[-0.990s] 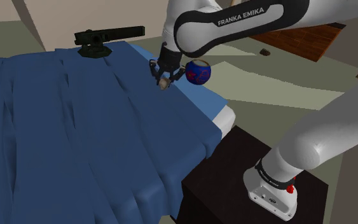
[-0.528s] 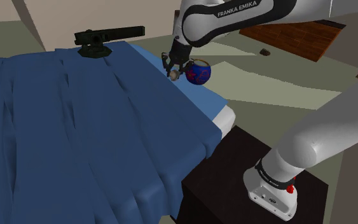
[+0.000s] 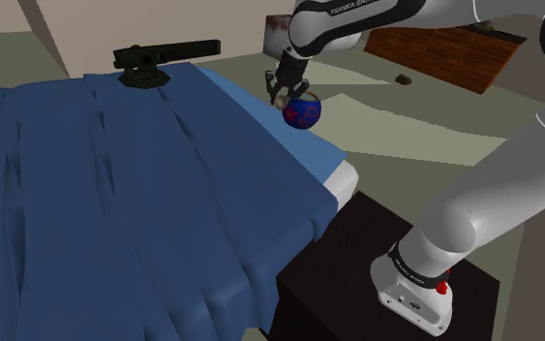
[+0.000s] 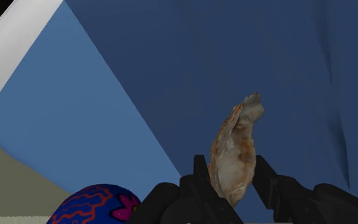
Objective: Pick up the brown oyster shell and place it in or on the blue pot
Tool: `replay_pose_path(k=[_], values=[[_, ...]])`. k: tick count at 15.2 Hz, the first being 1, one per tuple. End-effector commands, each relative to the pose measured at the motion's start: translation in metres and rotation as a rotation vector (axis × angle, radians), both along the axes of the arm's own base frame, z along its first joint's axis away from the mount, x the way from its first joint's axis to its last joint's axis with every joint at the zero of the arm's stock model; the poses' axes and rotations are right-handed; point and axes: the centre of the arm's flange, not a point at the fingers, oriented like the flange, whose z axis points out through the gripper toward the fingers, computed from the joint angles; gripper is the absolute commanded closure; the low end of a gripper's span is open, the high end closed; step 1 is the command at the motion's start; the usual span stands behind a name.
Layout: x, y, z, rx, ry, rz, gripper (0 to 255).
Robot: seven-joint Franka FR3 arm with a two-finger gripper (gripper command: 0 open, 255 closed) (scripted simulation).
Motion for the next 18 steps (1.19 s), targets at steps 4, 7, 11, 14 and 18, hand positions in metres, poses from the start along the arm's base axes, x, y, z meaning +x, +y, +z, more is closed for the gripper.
replay_pose_path(k=[4,7,11,14,18], values=[[0.018,-0.062,0.000,-0.001,0.000,0.001,255],[0.028,-0.100,-0.001,-0.001,0.000,0.001,255],[0.043,-0.151,-0.002,-0.001,0.000,0.001,255],[0.054,-0.189,-0.003,-0.001,0.000,0.001,255],[0.068,-0.240,-0.004,-0.001,0.000,0.001,255]])
